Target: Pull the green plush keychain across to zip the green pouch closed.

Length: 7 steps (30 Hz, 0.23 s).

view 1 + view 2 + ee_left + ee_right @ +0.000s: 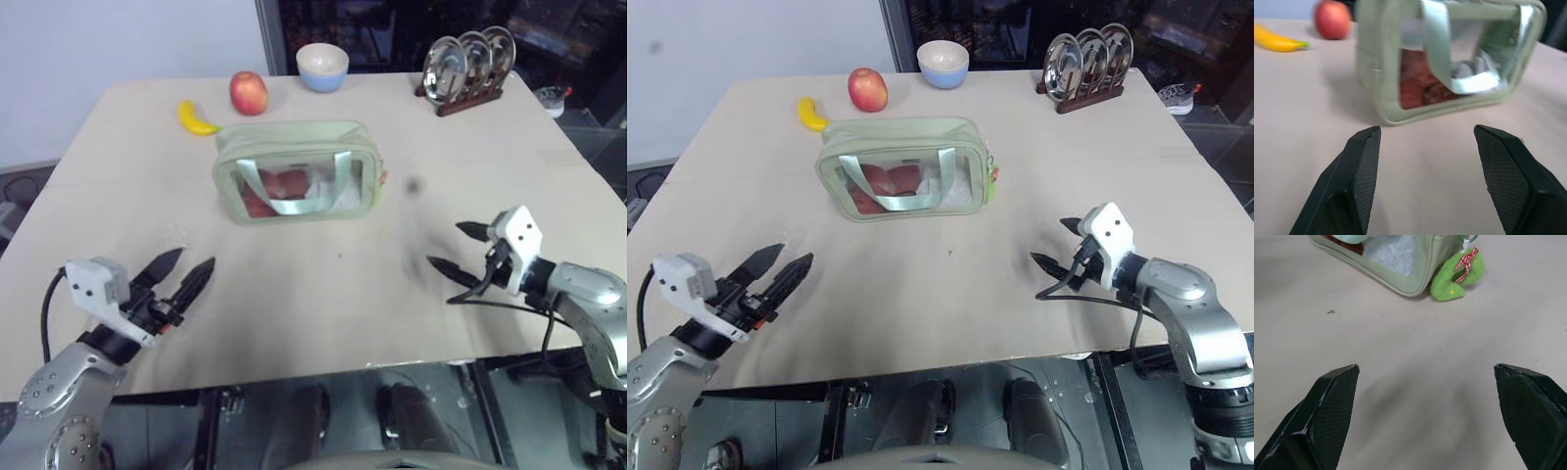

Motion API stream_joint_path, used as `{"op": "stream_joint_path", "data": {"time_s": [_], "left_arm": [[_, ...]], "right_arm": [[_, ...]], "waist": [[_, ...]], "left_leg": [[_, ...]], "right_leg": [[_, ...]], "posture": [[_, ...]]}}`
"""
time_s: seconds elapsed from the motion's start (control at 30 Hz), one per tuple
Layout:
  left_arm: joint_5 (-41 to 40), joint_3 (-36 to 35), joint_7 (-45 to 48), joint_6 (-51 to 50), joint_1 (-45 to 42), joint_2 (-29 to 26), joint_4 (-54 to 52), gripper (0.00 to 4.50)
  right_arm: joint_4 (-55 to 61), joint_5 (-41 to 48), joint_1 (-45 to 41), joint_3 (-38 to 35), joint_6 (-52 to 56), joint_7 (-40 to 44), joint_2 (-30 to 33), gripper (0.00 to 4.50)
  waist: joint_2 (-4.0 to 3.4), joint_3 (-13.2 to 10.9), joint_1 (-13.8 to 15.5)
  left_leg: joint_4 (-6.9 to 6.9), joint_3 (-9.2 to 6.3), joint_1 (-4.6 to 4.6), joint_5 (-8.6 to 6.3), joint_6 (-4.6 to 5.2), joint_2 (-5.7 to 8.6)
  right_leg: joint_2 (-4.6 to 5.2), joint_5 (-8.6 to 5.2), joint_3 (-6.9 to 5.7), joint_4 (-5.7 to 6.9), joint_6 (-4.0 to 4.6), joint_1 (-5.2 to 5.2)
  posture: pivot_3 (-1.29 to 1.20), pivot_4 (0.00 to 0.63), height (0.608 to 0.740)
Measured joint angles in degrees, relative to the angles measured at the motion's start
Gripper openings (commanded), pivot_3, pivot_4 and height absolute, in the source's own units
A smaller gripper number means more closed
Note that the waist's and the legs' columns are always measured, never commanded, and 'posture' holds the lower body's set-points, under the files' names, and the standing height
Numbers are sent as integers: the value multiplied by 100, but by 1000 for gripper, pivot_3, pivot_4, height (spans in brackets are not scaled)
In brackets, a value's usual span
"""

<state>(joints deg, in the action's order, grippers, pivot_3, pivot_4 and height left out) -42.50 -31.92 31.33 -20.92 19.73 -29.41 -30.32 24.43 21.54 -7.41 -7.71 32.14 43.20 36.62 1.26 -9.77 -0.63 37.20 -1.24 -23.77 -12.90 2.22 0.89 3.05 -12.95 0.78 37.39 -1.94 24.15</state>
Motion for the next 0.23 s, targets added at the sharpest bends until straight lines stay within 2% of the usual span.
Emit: {"op": "stream_joint_path", "data": {"time_s": [0.23], "left_arm": [[-105, -234, -123, 0, 233, 44, -66, 3146]], "right_arm": [[226, 95, 51, -56, 8, -233, -57, 4467]], "waist": [[1, 0, 9]], "left_leg": [[4, -1, 0, 0, 0, 0]], "right_leg": [[-5, -1, -4, -1, 0, -3]], "posture": [[0, 150, 733]]}}
